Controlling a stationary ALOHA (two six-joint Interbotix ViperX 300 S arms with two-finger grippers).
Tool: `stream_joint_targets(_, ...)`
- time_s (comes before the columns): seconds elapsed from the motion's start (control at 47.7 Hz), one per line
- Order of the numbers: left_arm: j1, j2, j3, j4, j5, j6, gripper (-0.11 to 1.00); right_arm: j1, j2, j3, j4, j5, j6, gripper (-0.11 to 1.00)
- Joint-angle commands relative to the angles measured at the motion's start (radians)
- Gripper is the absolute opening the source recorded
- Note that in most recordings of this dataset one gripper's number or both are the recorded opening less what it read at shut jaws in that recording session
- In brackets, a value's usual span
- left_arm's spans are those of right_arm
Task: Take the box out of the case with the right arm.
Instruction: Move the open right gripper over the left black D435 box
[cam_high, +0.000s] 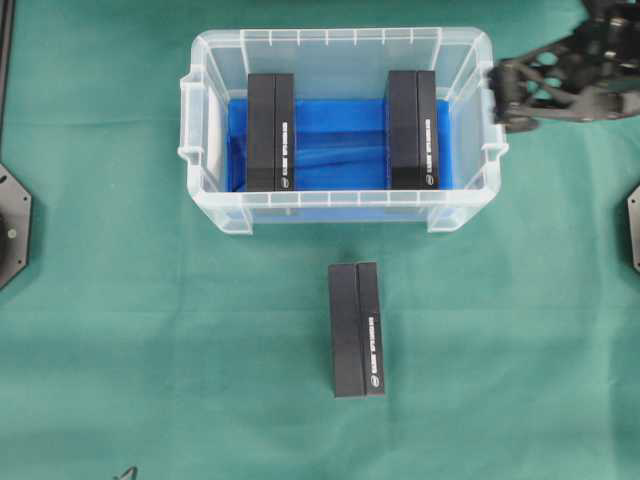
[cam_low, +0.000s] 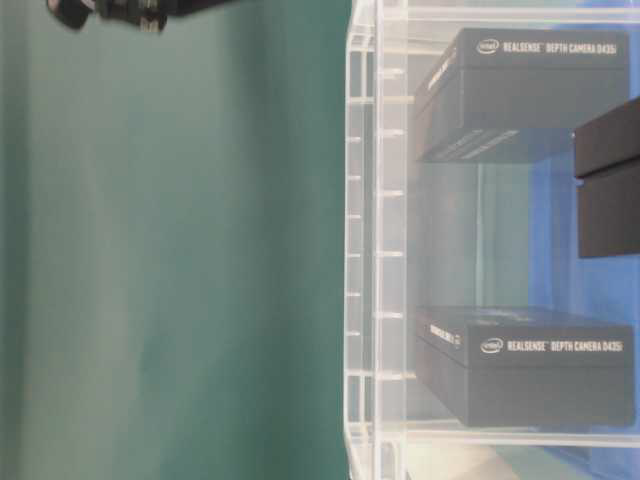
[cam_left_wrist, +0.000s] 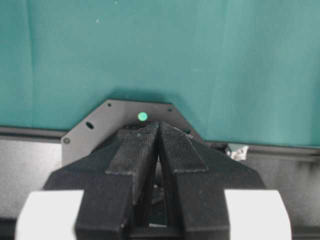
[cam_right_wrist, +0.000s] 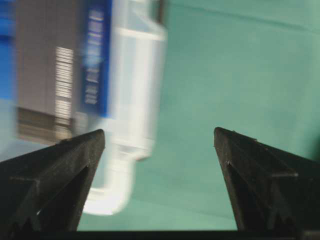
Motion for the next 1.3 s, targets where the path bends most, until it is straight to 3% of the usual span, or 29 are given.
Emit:
stream_joint_targets(0.0,-0.002,0.003,-0.009,0.003,-0.005,0.002,0.00,0.011,0.060,-0.087,0.003,-0.025,0.002,0.91)
stream_joint_targets(0.566,-0.002,-0.031,-0.006,0.003,-0.008,0.003,0.00,0.067,0.561,-0.716,0.003,0.021,0.005,0.91)
stream_joint_targets(0.755,-0.002,-0.043,-0.006,0.003,-0.006,0.003,0.00,0.077,0.664,-0.861,0.003,0.051,0.005,0.91)
stream_joint_targets(0.923,-0.002,-0.052,-0.005,0.003,-0.006,0.003,0.00,0.080,0.718,-0.925,0.003,0.058,0.017,0.91)
stream_joint_targets(1.279,-0.002,-0.052,-0.005,0.003,-0.005,0.003,0.00,0.080,0.726,-0.925,-0.002,0.055,0.014,0.91)
